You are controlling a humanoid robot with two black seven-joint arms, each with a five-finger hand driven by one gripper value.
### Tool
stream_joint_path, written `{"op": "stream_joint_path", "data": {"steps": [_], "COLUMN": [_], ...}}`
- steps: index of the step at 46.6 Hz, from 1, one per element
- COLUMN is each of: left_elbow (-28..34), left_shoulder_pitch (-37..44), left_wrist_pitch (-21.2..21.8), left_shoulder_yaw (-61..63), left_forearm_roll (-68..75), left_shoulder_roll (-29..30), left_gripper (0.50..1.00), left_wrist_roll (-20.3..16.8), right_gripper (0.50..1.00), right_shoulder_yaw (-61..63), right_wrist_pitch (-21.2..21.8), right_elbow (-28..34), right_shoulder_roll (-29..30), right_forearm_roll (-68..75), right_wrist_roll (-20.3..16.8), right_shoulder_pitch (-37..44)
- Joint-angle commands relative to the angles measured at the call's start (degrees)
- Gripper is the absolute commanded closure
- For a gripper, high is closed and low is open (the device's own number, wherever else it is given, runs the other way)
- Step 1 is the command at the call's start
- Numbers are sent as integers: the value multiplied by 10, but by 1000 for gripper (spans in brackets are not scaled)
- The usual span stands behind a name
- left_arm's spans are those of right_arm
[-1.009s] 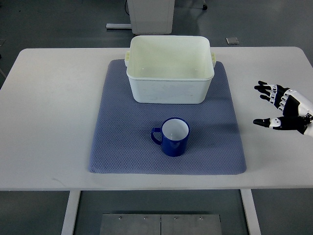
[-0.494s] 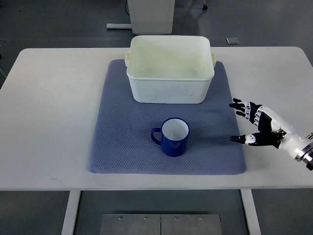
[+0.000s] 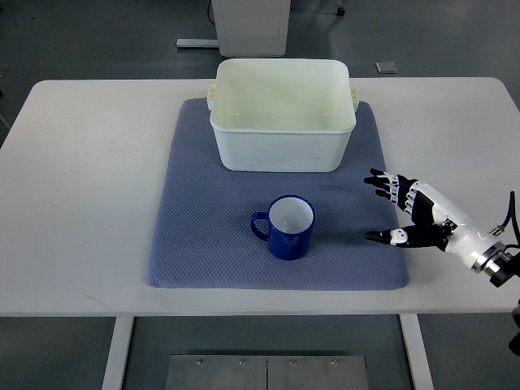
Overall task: Place cup in box with right hand
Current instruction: 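Move the right hand toward the blue mug, fingers open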
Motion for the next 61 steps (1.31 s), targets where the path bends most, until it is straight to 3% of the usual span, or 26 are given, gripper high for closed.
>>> {"op": "stream_joint_path", "data": {"steps": [1, 35, 52, 61], "left_elbow": [0, 0, 0, 0], "left_shoulder_pitch": [0, 0, 0, 0], "left_wrist_pitch": [0, 0, 0, 0], "left_shoulder_yaw": [0, 0, 0, 1], "left_forearm_roll": [0, 0, 0, 0], "left_shoulder_roll": [0, 0, 0, 0], "left_gripper": [500, 500, 500, 500], "left_wrist_roll": [0, 0, 0, 0], "right_gripper": [500, 500, 500, 502], "right_shoulder_yaw": [-4, -55, -112, -112], "right_wrist_pitch": [-1, -65, -129, -130], "right_elbow": [0, -1, -5, -6], "right_shoulder_roll": [1, 74, 109, 117], "right_forearm_roll": [0, -8, -6, -6], "right_wrist_roll": [1, -5, -11, -14], "right_shoulder_pitch": [0, 25, 61, 61]}}
